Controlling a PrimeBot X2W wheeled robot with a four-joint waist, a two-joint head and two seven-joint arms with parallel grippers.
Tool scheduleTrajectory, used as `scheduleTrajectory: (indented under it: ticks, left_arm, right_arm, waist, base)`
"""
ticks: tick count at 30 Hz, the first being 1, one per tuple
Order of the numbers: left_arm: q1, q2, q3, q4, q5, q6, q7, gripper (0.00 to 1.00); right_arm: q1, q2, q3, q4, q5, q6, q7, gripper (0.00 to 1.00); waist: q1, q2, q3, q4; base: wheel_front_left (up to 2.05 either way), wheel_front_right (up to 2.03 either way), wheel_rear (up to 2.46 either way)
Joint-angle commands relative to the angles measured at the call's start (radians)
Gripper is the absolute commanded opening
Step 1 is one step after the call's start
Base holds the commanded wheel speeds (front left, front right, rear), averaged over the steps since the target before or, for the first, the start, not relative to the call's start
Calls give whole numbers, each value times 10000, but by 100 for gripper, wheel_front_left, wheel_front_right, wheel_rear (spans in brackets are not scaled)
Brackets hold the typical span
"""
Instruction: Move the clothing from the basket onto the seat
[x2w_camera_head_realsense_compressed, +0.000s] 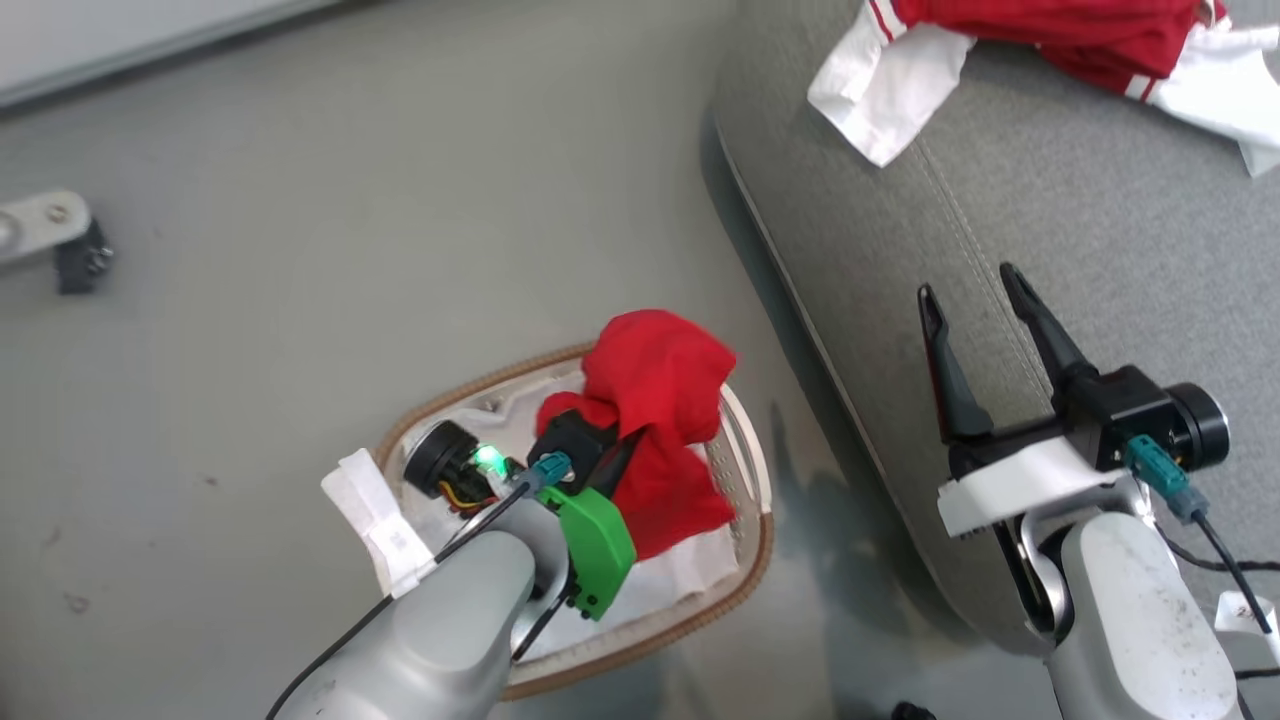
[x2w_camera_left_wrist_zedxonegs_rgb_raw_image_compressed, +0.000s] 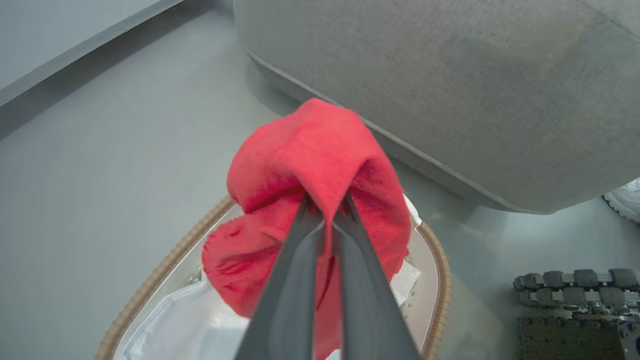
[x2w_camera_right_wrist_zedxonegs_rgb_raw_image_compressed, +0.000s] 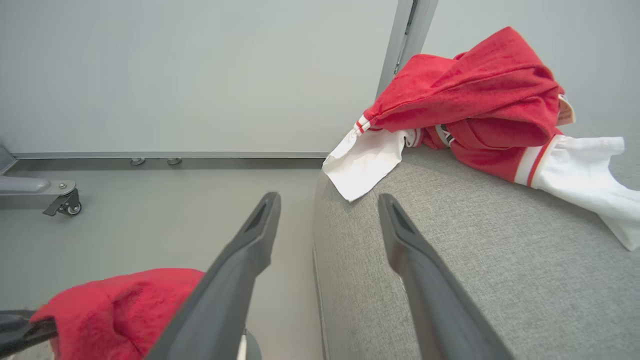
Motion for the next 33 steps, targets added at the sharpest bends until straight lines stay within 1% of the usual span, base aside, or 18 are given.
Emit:
scheduleTrajectory:
  ticks: [1, 3, 11, 18, 25, 33]
  left_arm:
    - [56, -14, -43, -226, 81, -29, -27, 0]
    - [-112, -16, -28, -737, 409, -35, -22, 0]
    - [-767, 456, -190, -1649, 1094, -51, -20, 0]
    - [-1763, 801, -725, -2008, 897, -45, -21, 0]
    - [-3070, 1002, -1066, -2007, 467, -47, -21, 0]
    - [-4038, 918, -1204, -2077, 113, -48, -21, 0]
  right_arm:
    - [274, -47, -86, 69, -108, -14, -51, 100]
    - [572, -48, -184, 140, -247, -14, -51, 100]
    - [1249, -45, -177, 289, -433, -14, -51, 100]
    - [1620, -42, 226, 353, -279, -14, -51, 100]
    - [1345, -42, 888, 223, -77, -14, -51, 100]
    - [1229, -42, 1545, 404, -19, -14, -51, 100]
  waist:
    - [1, 0, -1676, 1206]
    - [1, 0, -2325, 1462]
    - [1, 0, -3582, 1911]
    - [1, 0, -4404, 2135]
    - [1, 0, -4604, 2172]
    - [1, 0, -4659, 2218]
  base:
    - [0, 0, 0]
    - [0, 0, 0]
    - [0, 0, 0]
    - [0, 0, 0]
    - [0, 0, 0]
    - [0, 0, 0]
